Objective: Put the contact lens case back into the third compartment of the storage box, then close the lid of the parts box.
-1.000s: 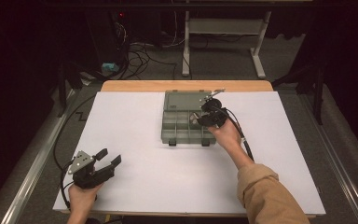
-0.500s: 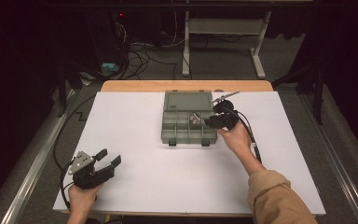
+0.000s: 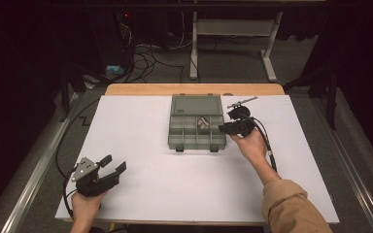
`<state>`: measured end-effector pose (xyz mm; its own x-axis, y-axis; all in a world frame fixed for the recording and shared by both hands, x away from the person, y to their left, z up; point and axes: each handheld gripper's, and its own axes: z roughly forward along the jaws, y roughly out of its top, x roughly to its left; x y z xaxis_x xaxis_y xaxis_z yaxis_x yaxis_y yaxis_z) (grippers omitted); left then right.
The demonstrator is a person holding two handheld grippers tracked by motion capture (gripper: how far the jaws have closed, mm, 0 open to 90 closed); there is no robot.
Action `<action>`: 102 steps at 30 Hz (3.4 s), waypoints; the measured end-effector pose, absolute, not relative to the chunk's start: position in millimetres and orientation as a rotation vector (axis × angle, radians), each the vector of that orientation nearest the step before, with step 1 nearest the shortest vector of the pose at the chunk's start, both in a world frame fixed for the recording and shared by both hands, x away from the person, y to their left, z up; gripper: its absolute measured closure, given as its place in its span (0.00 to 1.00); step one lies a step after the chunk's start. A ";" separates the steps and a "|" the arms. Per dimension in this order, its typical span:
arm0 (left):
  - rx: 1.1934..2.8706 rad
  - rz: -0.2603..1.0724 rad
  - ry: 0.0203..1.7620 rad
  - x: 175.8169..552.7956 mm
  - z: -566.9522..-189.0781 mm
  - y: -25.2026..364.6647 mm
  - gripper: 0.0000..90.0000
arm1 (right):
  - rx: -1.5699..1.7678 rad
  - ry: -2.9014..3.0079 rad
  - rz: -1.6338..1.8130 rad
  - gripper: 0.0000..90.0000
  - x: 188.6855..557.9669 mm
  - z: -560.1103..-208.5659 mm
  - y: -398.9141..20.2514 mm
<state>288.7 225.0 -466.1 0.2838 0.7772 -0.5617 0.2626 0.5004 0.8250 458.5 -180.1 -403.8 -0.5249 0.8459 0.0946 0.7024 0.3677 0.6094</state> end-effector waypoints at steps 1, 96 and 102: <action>1.039 0.443 1.283 288.8 -466.1 225.1 0.40 | 1.394 2.394 0.887 0.76 458.6 -404.4 -180.7; 1.340 0.401 1.389 476.4 -420.3 102.4 0.48 | 1.543 2.363 0.925 0.82 472.9 -422.8 -191.8; 1.359 0.361 1.431 491.9 -419.5 95.9 0.48 | 1.547 2.362 0.919 0.82 472.9 -422.4 -191.1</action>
<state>491.9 95.9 -419.5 0.2305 0.8502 -0.4733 0.5241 0.3013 0.7966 472.9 -191.1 -422.4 -0.4466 0.8757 0.1837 0.7694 0.2711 0.5783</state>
